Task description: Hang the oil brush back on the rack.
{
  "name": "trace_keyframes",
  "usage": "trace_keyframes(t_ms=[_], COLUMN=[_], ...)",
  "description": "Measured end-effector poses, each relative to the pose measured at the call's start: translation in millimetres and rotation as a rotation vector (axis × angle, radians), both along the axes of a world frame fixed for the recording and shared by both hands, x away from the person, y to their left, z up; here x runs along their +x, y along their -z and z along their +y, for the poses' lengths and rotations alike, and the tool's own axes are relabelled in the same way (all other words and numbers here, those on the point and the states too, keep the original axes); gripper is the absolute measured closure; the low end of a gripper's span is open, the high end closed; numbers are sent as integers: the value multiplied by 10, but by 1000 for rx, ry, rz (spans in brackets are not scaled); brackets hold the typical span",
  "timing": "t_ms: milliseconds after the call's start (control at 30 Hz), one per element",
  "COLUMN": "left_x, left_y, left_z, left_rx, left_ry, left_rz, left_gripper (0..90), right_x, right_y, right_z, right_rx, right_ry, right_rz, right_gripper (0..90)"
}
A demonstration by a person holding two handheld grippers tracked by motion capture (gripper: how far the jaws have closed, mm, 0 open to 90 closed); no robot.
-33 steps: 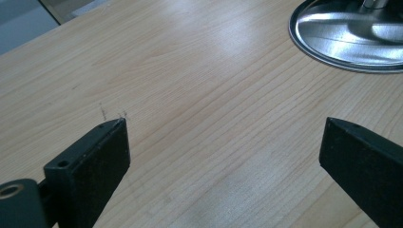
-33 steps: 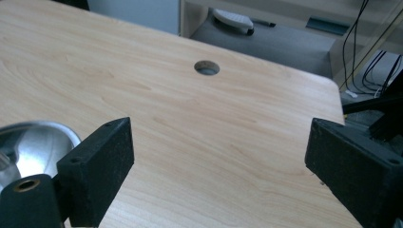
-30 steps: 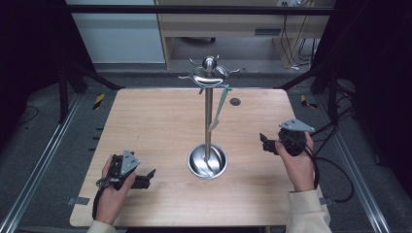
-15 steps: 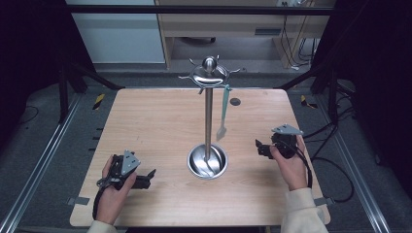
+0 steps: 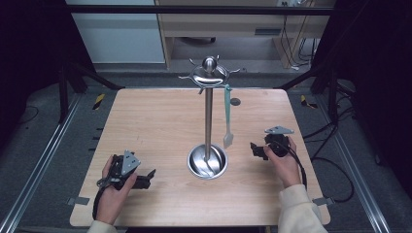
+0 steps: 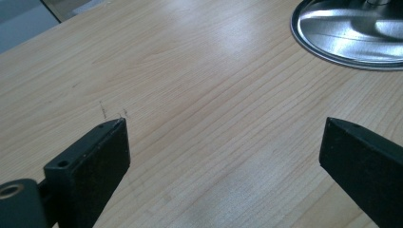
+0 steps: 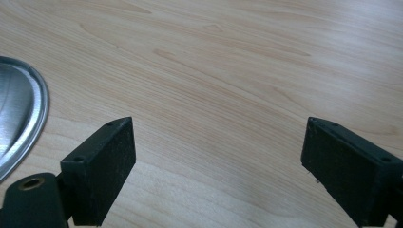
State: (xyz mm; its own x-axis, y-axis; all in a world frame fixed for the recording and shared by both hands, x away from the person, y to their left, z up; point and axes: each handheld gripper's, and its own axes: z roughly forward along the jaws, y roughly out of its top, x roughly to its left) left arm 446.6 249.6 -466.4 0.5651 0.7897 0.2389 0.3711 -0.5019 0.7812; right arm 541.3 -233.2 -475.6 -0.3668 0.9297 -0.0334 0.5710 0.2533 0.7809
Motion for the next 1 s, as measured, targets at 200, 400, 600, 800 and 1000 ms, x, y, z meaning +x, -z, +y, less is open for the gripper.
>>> trace_keyframes(t_ms=[200, 400, 600, 800, 1000], left_x=[-1, 2, 0, 3, 4], left_y=[1, 8, 6, 9, 11], left_z=[-2, -8, -4, -8, -9], left_rx=[3, 8, 7, 10, 12], left_ry=[-2, -1, -1, 1, 2], left_rz=[1, 2, 2, 2, 4], left_gripper=[25, 25, 25, 25, 25], right_x=[61, 89, 133, 153, 133], right_y=[61, 85, 126, 163, 156], right_z=[52, 110, 183, 266, 299], right_rx=[8, 25, 29, 21, 8], right_ry=[-19, -40, -60, -66, -82], right_rz=[-11, -15, -21, -1, 1], right_gripper=[116, 113, 108, 102, 95])
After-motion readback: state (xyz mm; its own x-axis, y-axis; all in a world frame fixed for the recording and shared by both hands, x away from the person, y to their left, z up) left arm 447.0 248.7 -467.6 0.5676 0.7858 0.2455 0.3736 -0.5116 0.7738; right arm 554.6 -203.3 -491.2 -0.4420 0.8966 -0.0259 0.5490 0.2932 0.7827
